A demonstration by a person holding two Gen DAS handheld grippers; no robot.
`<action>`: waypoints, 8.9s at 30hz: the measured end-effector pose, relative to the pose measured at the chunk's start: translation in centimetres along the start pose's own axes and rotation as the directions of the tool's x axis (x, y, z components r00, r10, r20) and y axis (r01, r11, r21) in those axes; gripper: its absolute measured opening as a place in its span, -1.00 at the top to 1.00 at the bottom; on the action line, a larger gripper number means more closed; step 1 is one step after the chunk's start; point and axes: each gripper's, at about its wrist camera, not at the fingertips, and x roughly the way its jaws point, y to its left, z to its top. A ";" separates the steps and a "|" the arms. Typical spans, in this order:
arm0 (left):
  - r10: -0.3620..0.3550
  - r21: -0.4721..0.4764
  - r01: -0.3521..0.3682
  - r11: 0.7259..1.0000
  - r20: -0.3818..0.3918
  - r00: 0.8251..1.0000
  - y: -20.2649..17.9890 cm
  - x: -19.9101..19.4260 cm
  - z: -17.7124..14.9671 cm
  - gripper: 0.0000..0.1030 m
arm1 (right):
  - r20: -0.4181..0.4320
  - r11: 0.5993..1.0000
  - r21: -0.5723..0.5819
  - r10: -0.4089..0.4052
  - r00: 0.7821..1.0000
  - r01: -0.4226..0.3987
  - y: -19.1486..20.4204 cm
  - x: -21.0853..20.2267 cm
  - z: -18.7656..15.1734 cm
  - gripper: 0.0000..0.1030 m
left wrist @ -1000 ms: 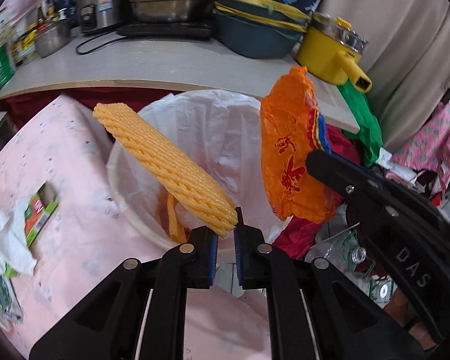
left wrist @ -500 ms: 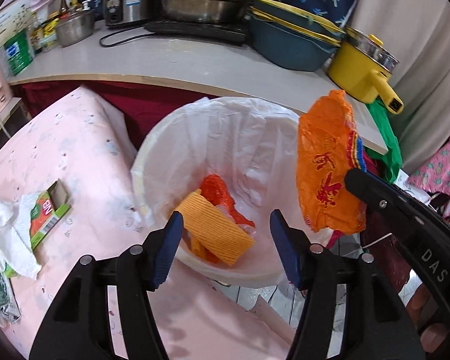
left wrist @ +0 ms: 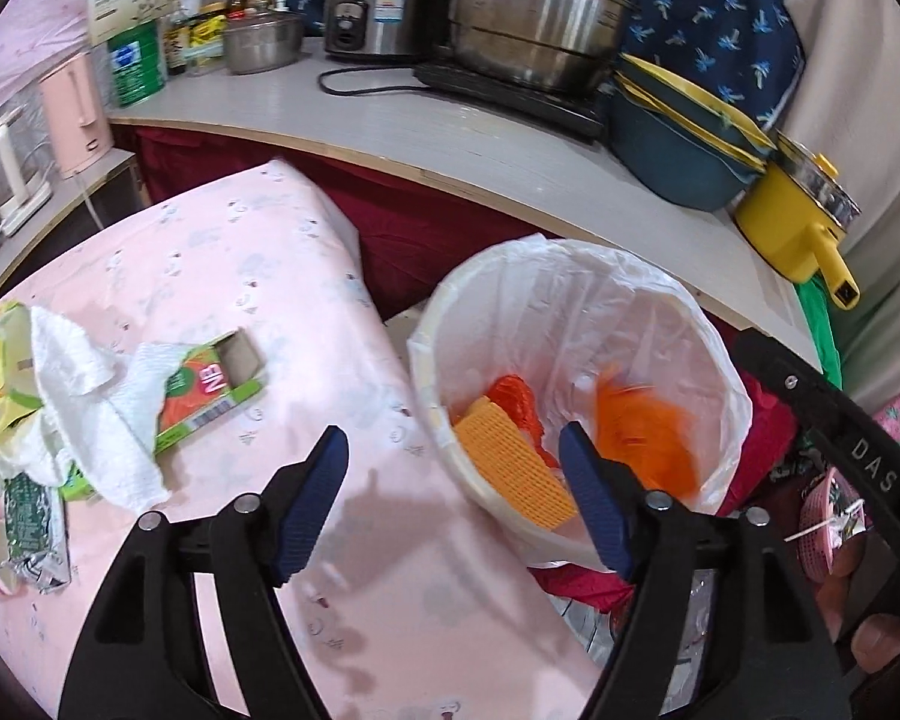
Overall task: Collect trash
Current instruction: 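Carry the foam net and wrapper over the white bin and open both grippers, then move both tools back over the trash and grasp the yellow-green wipe pack with the left gripper, then grasp the white tissue with the right gripper while the left gripper lifts the wipe pack, then carry the wipe pack and tissue over the bin and open both grippers, then move both tools back over the pink paper cup and tissues on the table, then grasp the pink paper cup with the left gripper while the right gripper grasps the crumpled tissue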
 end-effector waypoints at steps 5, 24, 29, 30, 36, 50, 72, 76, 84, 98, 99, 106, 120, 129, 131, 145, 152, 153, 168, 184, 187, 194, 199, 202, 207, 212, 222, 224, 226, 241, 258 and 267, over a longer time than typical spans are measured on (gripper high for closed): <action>0.025 -0.047 -0.025 0.999 0.006 1.000 1.9 -1.1 -0.5 -0.38 | 0.013 1.000 -0.019 0.021 1.000 -0.021 1.6 -0.8 0.2 0.36; 0.151 -0.233 -0.134 0.963 0.059 0.987 11.5 -8.4 -4.5 -0.52 | -0.024 0.972 -0.174 0.154 0.988 -0.155 11.6 -3.5 -2.5 0.19; 0.194 -0.297 -0.172 0.939 0.048 0.980 15.0 -10.0 -6.3 -0.52 | -0.053 0.956 -0.222 0.185 0.981 -0.192 14.7 -3.7 -3.8 0.19; 0.199 -0.309 -0.175 0.935 0.047 0.979 15.5 -10.3 -6.6 -0.52 | -0.058 0.953 -0.230 0.190 0.980 -0.198 15.2 -3.7 -4.0 0.19; 0.239 -0.367 -0.204 0.907 0.051 0.970 18.8 -12.1 -8.1 -0.52 | -0.095 0.932 -0.275 0.217 0.972 -0.235 18.5 -3.4 -5.4 0.19; 0.304 -0.461 -0.252 0.851 0.039 0.952 26.1 -13.1 -8.2 -0.52 | -0.192 0.879 -0.365 0.251 0.949 -0.307 25.0 0.4 -7.8 0.19; 0.297 -0.468 -0.261 0.844 0.002 0.955 33.3 -6.5 -2.6 -0.09 | -0.328 0.856 -0.383 0.226 0.917 -0.347 30.8 11.4 -9.7 0.56; 0.286 -0.431 -0.260 0.864 -0.005 0.958 32.6 -6.0 -2.3 0.80 | -0.340 0.851 -0.383 0.232 0.912 -0.359 30.8 11.6 -10.1 0.90; 0.284 -0.432 -0.234 0.871 0.053 0.957 30.8 -8.6 -2.1 0.89 | -0.288 0.850 -0.374 0.275 0.917 -0.372 30.1 8.6 -8.9 0.95; 0.281 -0.390 -0.189 0.901 0.193 0.940 24.6 -16.7 -1.5 0.90 | -0.104 0.875 -0.344 0.325 0.940 -0.340 25.3 -1.1 -4.6 0.95; 0.277 -0.383 -0.186 0.905 0.197 0.940 24.1 -17.0 -1.5 0.90 | -0.096 0.877 -0.342 0.325 0.941 -0.338 25.1 -1.5 -4.4 0.95; 0.242 -0.322 -0.165 0.932 0.215 0.946 19.6 -18.1 -2.1 0.90 | -0.029 0.893 -0.321 0.323 0.946 -0.315 22.0 -5.3 -3.6 0.95; 0.152 -0.179 -0.115 0.977 0.211 0.966 10.7 -16.7 -2.2 0.90 | 0.074 0.951 -0.211 0.246 0.967 -0.226 13.5 -9.2 -2.2 0.95; 0.097 -0.096 -0.080 0.992 0.186 0.978 5.8 -14.3 -1.3 0.90 | 0.105 0.973 -0.149 0.191 0.976 -0.174 9.0 -9.6 -1.2 0.95; 0.089 -0.078 -0.076 0.994 0.180 0.980 4.8 -13.7 -1.0 0.90 | 0.110 0.977 -0.137 0.180 0.978 -0.164 8.0 -9.6 -1.1 0.95; 0.041 0.035 -0.047 0.998 0.134 0.990 -2.4 -7.8 2.1 0.90 | 0.163 0.997 -0.008 0.076 0.984 -0.076 -0.1 -9.7 0.7 0.95; 0.008 0.069 -0.014 0.998 0.096 0.995 -5.5 -3.9 3.8 0.89 | 0.165 0.999 0.037 0.030 0.986 -0.036 -3.0 -8.9 1.6 0.95; -0.005 0.074 -0.002 0.997 0.094 0.996 -5.8 -3.5 4.1 0.89 | 0.163 0.999 0.038 0.027 0.986 -0.033 -3.0 -8.7 1.6 0.95; -0.002 0.021 -0.001 1.000 0.126 0.992 -3.7 -1.9 5.2 -0.06 | 0.113 0.998 -0.004 0.057 0.992 -0.057 -0.1 -4.4 2.7 0.95; 0.068 -0.086 -0.056 0.995 0.142 0.988 2.7 -4.5 3.4 -0.26 | 0.113 0.996 -0.035 0.080 0.990 -0.076 3.5 -2.8 3.2 0.56; 0.084 -0.111 -0.068 0.991 0.146 0.986 4.0 -5.3 2.9 -0.26 | 0.109 0.995 -0.045 0.090 0.990 -0.086 4.1 -3.1 3.0 0.56; 0.137 -0.154 -0.116 0.981 0.137 0.981 6.9 -7.1 0.8 -0.27 | 0.079 0.988 -0.093 0.132 0.988 -0.124 6.9 -3.8 1.6 0.56; 0.184 -0.190 -0.157 0.969 0.135 0.974 9.5 -9.0 -0.7 -0.36 | 0.049 0.975 -0.151 0.175 0.983 -0.166 10.0 -4.4 0.4 0.56; 0.214 -0.208 -0.183 0.961 0.137 0.967 11.0 -10.2 -1.6 -0.39 | 0.024 0.963 -0.184 0.205 0.978 -0.197 12.2 -4.5 -0.6 0.56; 0.271 -0.247 -0.235 0.940 0.122 0.955 14.1 -11.8 -3.4 -0.40 | -0.019 0.939 -0.239 0.250 0.968 -0.247 15.9 -4.6 -2.7 0.56; 0.311 -0.313 -0.268 0.911 0.096 0.946 17.6 -13.0 -5.4 -0.41 | -0.084 0.902 -0.307 0.292 0.953 -0.304 20.2 -4.2 -5.2 0.56; 0.414 -0.411 -0.370 0.833 0.020 0.910 25.3 -14.7 -10.2 -0.54 | -0.190 0.841 -0.390 0.325 0.927 -0.375 27.0 -1.7 -8.9 0.56; 0.421 -0.412 -0.382 0.828 0.006 0.907 26.4 -14.8 -10.9 -0.60 | -0.205 0.830 -0.408 0.322 0.924 -0.380 27.9 -1.2 -9.5 0.56; 0.437 -0.411 -0.398 0.820 0.000 0.900 27.2 -14.8 -11.6 -0.69 | -0.225 0.818 -0.429 0.316 0.922 -0.384 28.9 -0.4 -10.2 0.53; 0.399 -0.465 -0.371 0.804 -0.039 0.916 32.0 -12.6 -13.6 -0.74 | -0.288 0.767 -0.525 0.247 0.925 -0.368 33.8 5.2 -12.8 0.07; 0.358 -0.401 -0.351 0.846 -0.059 0.932 31.8 -8.4 -12.2 -0.85 | -0.347 0.767 -0.522 0.209 0.914 -0.374 35.0 8.7 -13.9 0.91; 0.343 -0.409 -0.342 0.846 -0.072 0.937 32.0 -8.5 -12.3 -0.57 | -0.302 0.783 -0.497 0.248 0.920 -0.374 34.6 6.7 -12.3 0.92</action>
